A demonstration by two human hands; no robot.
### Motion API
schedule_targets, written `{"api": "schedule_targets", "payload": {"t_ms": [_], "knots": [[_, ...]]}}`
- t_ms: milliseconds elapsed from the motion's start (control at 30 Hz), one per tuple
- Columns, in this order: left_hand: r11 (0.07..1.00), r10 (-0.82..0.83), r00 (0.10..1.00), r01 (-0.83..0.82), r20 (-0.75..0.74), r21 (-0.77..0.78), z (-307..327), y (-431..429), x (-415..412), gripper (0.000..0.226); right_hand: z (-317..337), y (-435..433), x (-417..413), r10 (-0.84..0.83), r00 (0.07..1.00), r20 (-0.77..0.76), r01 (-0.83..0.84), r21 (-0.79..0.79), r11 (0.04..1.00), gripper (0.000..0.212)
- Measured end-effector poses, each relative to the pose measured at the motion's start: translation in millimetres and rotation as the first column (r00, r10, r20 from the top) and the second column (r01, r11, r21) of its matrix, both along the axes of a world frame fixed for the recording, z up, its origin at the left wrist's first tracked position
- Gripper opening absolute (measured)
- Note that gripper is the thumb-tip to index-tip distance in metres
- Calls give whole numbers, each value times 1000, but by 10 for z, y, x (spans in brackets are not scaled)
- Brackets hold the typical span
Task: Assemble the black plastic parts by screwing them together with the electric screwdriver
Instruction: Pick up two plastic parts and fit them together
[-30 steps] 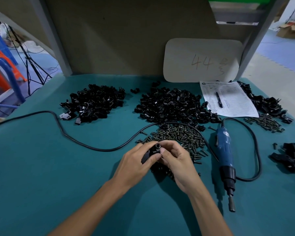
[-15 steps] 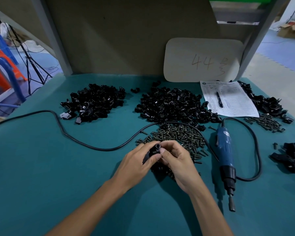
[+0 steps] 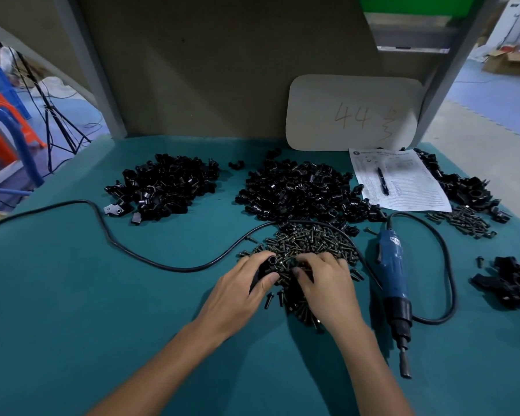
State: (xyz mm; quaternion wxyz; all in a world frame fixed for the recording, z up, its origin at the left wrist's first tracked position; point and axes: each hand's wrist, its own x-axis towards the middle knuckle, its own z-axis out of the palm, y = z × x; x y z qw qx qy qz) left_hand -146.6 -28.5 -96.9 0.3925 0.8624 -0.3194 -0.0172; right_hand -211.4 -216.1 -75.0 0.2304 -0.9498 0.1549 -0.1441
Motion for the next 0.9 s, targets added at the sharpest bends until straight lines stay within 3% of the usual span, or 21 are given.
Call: {"api": "schedule_targets", "payload": {"t_ms": [300, 467, 633, 733, 833, 900], "knots": [[1000, 0, 1000, 0, 4, 28, 4, -3, -7, 43, 164, -60, 155, 60, 979, -194, -79, -95, 992, 20], [1000, 9, 1000, -9, 7, 28, 1, 1, -9, 45, 233, -120, 127, 28, 990, -142, -35, -52, 998, 25], [1000, 3, 1000, -3, 6, 17, 15, 1, -12, 43, 270, -138, 9, 27, 998, -60, -13, 214, 977, 26], [1000, 1, 1000, -1, -2, 15, 29, 0, -11, 41, 295, -88, -41, 91, 996, 6, -87, 367, 926, 27], [1000, -21, 1000, 21, -7, 18, 49, -9, -18, 41, 295, 26, -79, 126, 984, 126, -177, 600, 780, 21], [999, -36, 999, 36, -2, 28, 67, -12, -27, 43, 275, 96, -94, 57, 981, 187, -178, 732, 658, 19]]}}
